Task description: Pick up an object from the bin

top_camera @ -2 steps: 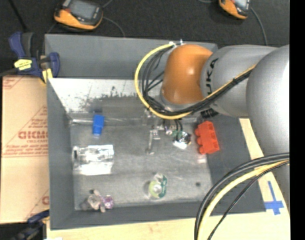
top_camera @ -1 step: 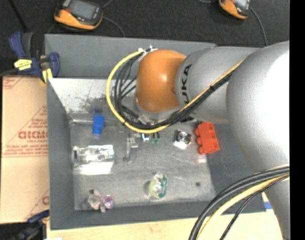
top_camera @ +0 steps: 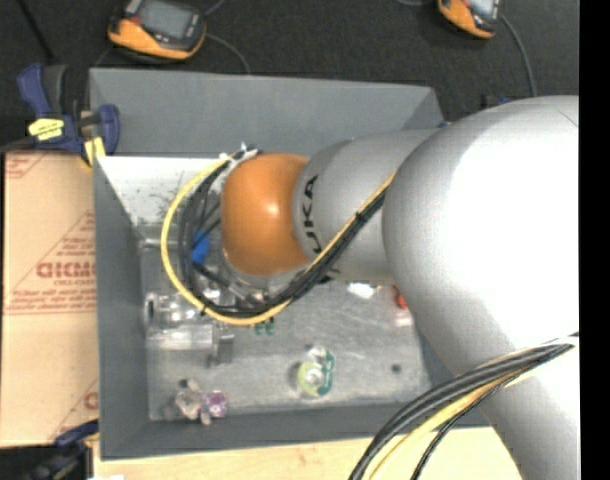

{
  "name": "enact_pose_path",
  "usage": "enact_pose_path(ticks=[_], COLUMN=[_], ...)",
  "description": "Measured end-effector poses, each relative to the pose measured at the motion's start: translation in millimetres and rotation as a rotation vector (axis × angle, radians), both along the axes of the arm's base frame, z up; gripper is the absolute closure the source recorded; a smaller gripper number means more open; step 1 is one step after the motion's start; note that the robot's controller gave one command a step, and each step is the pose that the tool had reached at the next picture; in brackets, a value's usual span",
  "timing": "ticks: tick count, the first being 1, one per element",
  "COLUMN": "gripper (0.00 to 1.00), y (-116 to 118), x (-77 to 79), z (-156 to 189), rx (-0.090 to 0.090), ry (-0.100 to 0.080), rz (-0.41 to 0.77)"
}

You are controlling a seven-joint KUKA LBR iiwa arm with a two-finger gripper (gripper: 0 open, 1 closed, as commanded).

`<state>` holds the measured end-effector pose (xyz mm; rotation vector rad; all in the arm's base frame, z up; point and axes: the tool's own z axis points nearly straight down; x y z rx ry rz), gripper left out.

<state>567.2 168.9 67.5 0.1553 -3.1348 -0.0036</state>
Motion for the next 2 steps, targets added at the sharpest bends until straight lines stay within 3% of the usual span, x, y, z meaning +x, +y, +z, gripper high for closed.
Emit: enact_pose_path(ticks=[1, 2], gripper=[1.0, 1.0], y=[-4, -7], x=[3.8, -3.8], z=[4, 149], rx=[0.0, -0.001], ry=[-0.008, -0.01], rz=[-0.009, -0.092])
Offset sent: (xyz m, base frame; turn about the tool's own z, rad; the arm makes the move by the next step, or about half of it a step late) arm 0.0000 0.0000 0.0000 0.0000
